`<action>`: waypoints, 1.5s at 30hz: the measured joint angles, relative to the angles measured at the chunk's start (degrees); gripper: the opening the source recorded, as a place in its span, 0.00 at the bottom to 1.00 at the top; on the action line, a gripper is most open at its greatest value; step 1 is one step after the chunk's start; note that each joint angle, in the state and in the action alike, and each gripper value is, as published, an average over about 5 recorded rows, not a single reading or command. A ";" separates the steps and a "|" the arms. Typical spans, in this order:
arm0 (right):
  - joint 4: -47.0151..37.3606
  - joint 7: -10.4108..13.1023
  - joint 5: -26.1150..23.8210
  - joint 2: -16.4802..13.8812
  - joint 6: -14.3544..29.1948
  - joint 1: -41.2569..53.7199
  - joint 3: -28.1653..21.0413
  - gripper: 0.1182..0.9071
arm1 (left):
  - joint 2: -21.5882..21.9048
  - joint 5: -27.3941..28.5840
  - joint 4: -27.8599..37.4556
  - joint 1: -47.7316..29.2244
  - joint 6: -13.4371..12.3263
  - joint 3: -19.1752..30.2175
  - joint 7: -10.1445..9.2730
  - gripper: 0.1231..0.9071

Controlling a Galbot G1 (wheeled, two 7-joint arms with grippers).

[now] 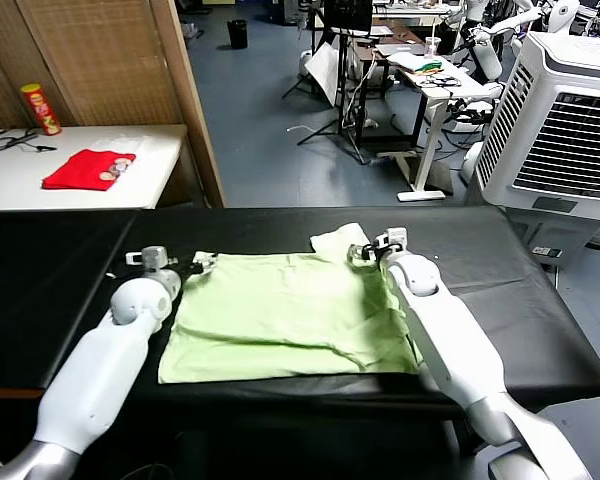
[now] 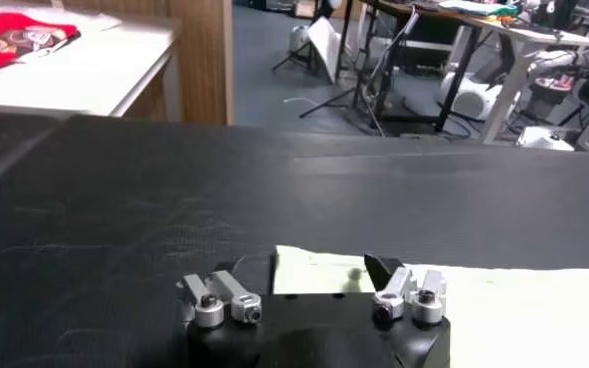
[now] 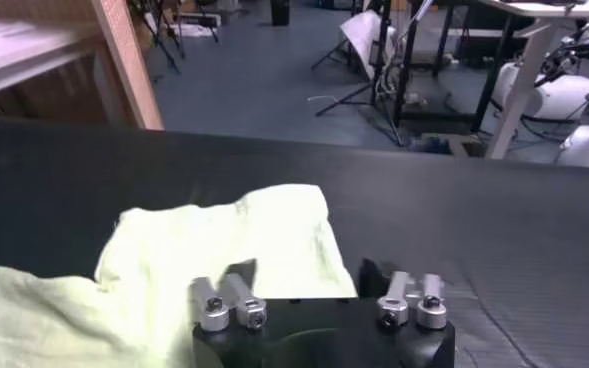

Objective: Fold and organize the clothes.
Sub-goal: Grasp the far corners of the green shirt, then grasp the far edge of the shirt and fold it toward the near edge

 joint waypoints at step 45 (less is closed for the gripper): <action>44.51 3.99 5.87 -19.28 -6.53 -29.22 8.78 0.00 | 9.39 -0.80 -41.30 38.87 -1.54 -21.21 -3.03 0.01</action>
